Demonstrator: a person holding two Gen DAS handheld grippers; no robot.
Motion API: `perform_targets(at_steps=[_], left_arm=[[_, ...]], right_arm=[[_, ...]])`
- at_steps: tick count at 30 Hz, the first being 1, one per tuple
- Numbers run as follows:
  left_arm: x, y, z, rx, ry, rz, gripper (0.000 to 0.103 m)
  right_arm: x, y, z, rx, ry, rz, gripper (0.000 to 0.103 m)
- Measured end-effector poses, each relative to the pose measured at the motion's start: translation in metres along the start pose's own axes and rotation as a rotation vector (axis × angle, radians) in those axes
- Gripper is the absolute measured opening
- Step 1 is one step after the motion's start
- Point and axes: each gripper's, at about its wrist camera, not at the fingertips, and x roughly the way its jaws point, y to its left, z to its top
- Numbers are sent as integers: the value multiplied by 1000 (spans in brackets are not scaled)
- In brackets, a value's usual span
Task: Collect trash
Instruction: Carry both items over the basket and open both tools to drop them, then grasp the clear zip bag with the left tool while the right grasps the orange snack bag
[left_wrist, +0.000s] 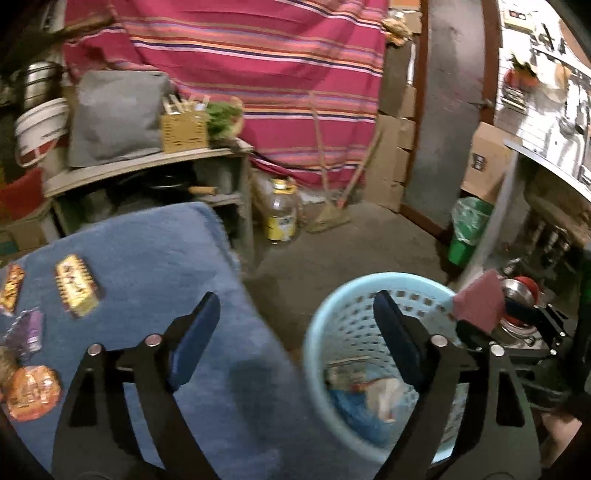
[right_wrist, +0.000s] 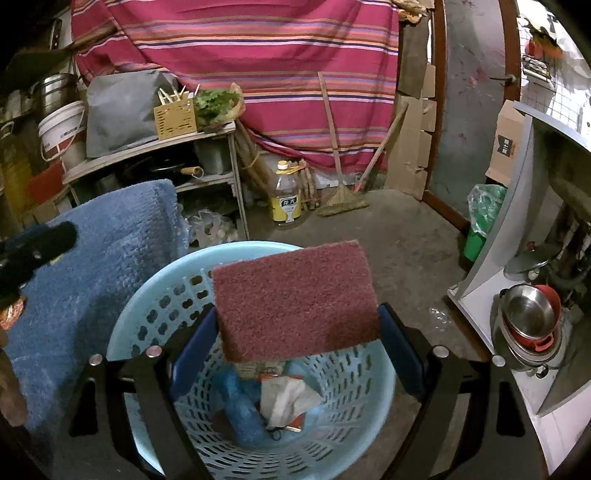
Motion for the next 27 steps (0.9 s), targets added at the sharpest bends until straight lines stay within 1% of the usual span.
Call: perform_targets(at_steps=[1, 4, 7, 8, 9, 12, 15, 18, 24, 27], left_arm=[[-4, 6, -1, -4, -5, 13, 88], [-18, 34, -5, -26, -20, 66, 92], [-32, 60, -9, -45, -28, 111, 94], [-39, 73, -12, -53, -33, 135, 95], [-43, 80, -13, -56, -36, 148, 96], [-60, 109, -19, -66, -52, 213, 97], [-76, 141, -27, -85, -56, 270, 97], [-91, 174, -35, -107, -62, 341, 97], [-115, 252, -58, -169, -44, 492, 97], [-119, 283, -68, -201, -20, 537, 97]], right_arm=[[1, 4, 0, 0, 2, 1, 85], [5, 13, -1, 11, 9, 0, 85], [10, 23, -1, 29, 14, -20, 86], [11, 26, -1, 30, 14, -24, 88], [12, 29, -1, 30, 12, -34, 94], [14, 37, -2, 26, 6, -61, 94], [13, 49, -2, 32, 5, -61, 94], [7, 67, -1, 32, -13, -33, 94], [0, 128, -2, -31, -40, 36, 94], [0, 164, -7, -73, -32, 87, 94]])
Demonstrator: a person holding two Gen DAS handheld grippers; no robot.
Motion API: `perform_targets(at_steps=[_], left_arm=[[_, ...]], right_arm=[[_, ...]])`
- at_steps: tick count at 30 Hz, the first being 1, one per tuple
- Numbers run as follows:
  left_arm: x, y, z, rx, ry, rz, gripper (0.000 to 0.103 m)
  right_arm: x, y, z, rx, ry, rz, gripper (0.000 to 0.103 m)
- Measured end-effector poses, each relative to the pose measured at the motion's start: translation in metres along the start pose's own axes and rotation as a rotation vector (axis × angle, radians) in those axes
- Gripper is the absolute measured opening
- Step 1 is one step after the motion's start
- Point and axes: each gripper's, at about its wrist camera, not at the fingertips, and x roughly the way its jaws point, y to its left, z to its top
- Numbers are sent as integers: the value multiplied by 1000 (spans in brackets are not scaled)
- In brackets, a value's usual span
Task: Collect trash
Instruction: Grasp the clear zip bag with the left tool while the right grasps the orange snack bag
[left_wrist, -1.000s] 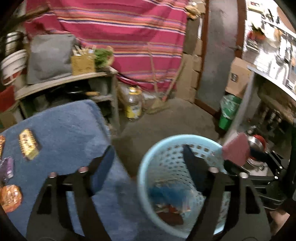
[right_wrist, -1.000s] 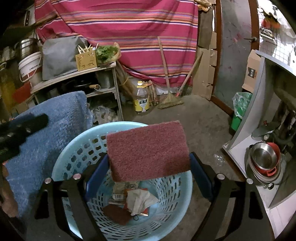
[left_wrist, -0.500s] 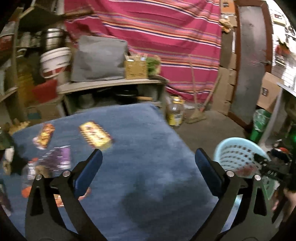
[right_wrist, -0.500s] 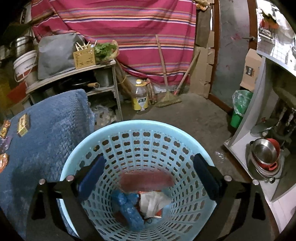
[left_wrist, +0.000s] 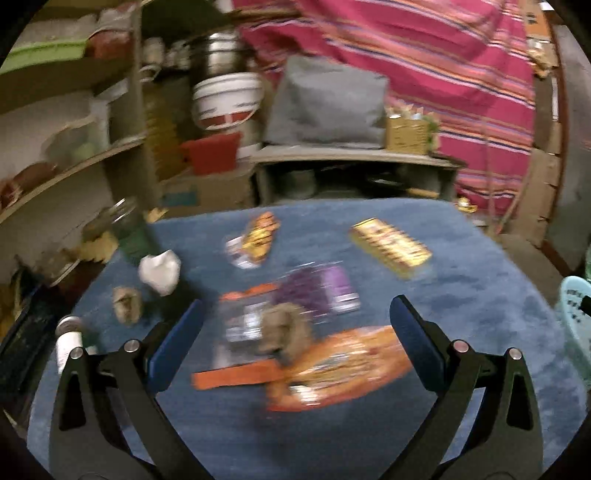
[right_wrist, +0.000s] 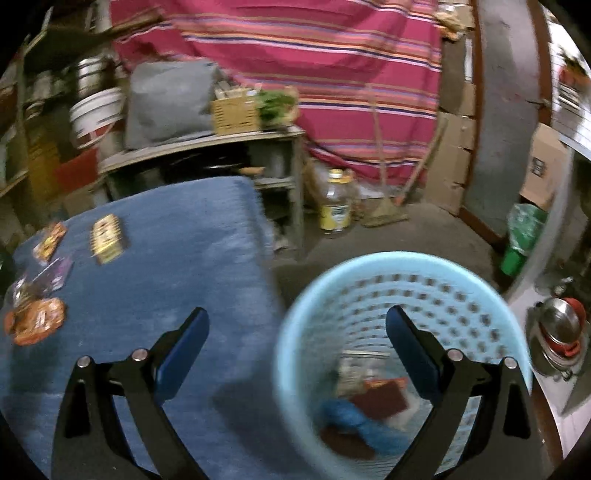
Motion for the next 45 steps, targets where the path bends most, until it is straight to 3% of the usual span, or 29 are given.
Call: perform_targets(at_steps=[5, 11, 14, 18, 22, 27, 37, 45], left_arm=[[17, 38, -9, -44, 39, 40, 97], [42, 64, -22, -87, 106, -1, 96], [63, 78, -28, -133, 186, -70, 82], [74, 82, -32, -160, 229, -139, 59], [64, 75, -31, -122, 191, -129, 47], [40, 71, -30, -46, 146, -72, 45], [10, 112, -24, -103, 99, -48, 44], [7, 125, -24, -133, 87, -55, 44]], right_arm=[[3, 55, -5, -88, 5, 52, 94], [5, 105, -3, -155, 12, 116, 94], [7, 123, -2, -173, 15, 138, 94], [11, 145, -4, -206, 27, 158, 94], [12, 162, -5, -231, 34, 173, 94], [11, 182, -4, -245, 39, 201, 94], [14, 243, -16, -343, 76, 263, 94], [40, 279, -27, -402, 182, 276, 94]])
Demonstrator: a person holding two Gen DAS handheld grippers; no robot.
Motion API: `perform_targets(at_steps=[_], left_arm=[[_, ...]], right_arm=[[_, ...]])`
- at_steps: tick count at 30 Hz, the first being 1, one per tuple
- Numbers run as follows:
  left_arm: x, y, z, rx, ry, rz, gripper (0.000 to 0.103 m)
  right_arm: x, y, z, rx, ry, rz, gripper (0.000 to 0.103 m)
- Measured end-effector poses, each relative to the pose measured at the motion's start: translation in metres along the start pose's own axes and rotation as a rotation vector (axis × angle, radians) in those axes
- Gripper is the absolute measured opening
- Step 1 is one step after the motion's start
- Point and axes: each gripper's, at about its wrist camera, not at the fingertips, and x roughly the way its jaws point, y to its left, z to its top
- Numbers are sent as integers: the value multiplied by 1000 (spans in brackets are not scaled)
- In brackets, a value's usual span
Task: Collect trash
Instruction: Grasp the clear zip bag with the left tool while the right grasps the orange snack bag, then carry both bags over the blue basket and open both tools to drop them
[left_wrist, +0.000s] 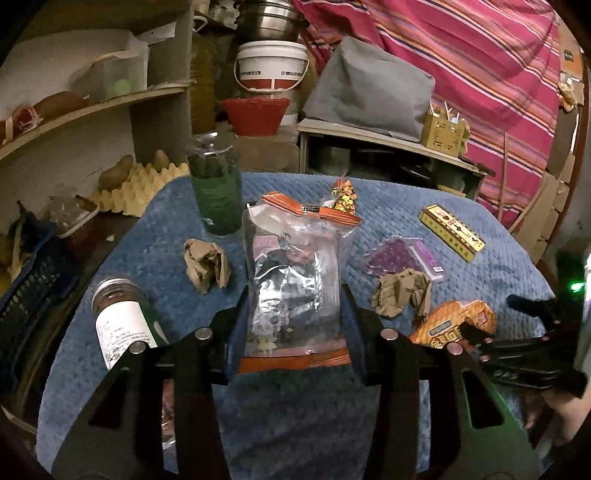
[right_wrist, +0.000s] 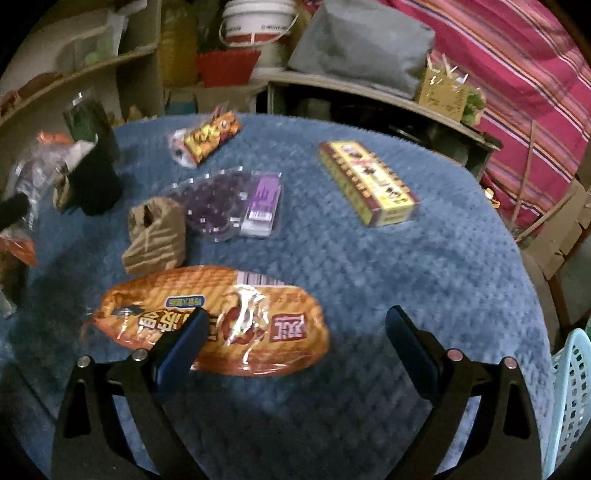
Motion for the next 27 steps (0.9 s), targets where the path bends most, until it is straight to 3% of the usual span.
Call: perform_targets(at_steps=[2, 4, 8, 10, 15, 21, 27], left_arm=[[2, 1, 0, -3, 5, -2, 44], [3, 2, 0, -4, 6, -3, 44], [3, 0, -1, -2, 1, -4, 44], [3, -2, 0, 2, -4, -1, 44], [3, -7, -1, 15, -9, 10, 44], [2, -16, -2, 22, -13, -1, 44], [-7, -44, 2, 13, -24, -44, 44]], right_arm=[[5, 5, -1, -18, 23, 1, 91], [3, 7, -2, -33, 17, 22, 77], [-2, 12, -5, -50, 19, 75, 59], [-4, 14, -6, -58, 19, 99, 43], [-12, 9, -7, -34, 3, 160, 14], [-29, -24, -11, 34, -29, 224, 10], [-56, -78, -18, 109, -86, 206, 10]])
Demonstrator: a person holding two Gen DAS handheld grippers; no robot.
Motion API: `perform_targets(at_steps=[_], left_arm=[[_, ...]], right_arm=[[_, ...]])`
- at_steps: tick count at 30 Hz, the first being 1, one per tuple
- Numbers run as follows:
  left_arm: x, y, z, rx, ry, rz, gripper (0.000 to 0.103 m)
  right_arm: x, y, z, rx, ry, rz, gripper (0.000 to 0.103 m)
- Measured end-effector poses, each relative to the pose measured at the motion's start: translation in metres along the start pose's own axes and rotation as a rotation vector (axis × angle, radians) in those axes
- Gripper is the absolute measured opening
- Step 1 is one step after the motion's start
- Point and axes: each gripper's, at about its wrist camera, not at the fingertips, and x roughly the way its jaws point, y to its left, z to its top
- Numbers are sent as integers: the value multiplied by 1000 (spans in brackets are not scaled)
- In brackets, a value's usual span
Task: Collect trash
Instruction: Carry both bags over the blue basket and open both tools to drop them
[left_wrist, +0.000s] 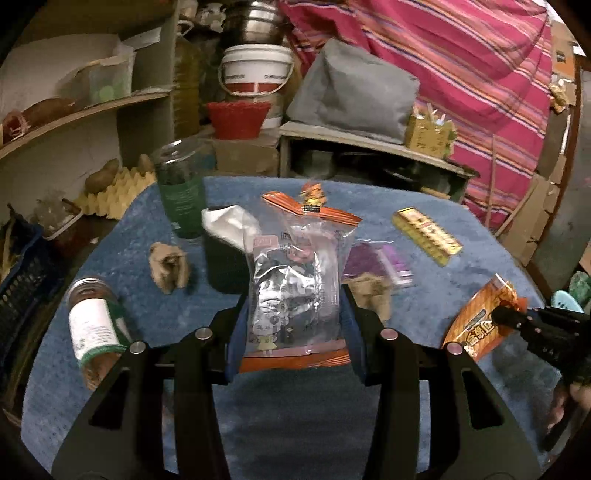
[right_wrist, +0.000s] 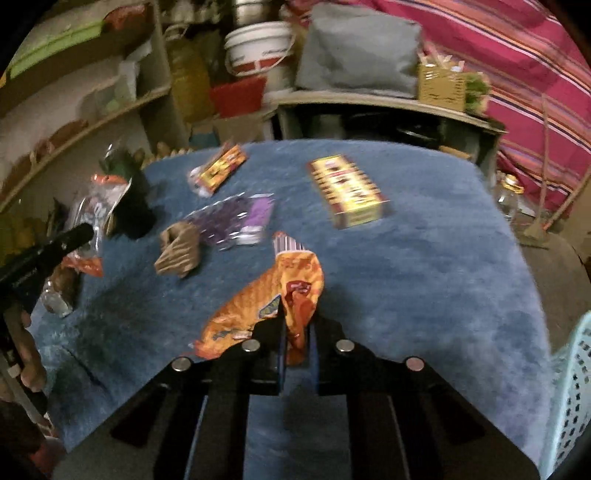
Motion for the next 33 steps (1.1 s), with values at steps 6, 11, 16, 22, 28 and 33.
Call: perform_targets(at_steps=[6, 11, 16, 22, 28, 33], left_arm=[[-9, -49, 1, 44, -12, -34, 44], [-15, -92, 3, 77, -25, -73, 44], [-19, -144, 1, 103, -29, -139, 44], [-21, -212, -7, 175, -22, -211, 44], [-25, -265, -15, 212, -20, -272, 44], [-28, -295, -19, 249, -10, -303, 44]], right_arm=[[-39, -51, -6, 63, -73, -28, 10], [-77, -92, -16, 121, -129, -66, 10], [-113, -137, -26, 185, -179, -118, 10], [-155, -192, -44, 257, -227, -186, 6], [-182, -235, -61, 308, -245, -236, 5], [-197, -258, -72, 334, -262, -253, 5]])
